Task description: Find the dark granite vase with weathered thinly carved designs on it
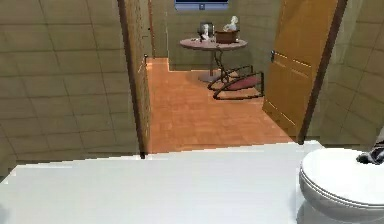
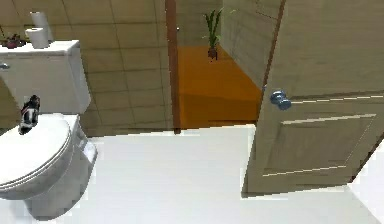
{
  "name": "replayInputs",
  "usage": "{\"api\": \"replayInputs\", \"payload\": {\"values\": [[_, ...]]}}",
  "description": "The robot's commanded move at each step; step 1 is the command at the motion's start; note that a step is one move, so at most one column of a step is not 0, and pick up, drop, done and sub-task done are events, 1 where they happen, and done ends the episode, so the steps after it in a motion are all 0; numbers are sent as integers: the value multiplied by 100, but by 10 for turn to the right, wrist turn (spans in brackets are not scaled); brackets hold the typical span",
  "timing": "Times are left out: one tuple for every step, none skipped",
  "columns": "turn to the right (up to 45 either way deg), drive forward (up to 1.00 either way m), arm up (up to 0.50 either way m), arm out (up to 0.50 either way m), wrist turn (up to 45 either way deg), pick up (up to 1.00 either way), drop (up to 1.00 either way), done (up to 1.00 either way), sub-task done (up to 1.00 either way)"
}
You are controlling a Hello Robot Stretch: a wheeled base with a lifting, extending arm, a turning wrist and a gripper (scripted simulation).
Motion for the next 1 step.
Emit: {"api": "replayInputs", "payload": {"values": [[0,100,0,0,0,0,0,0,0]]}}
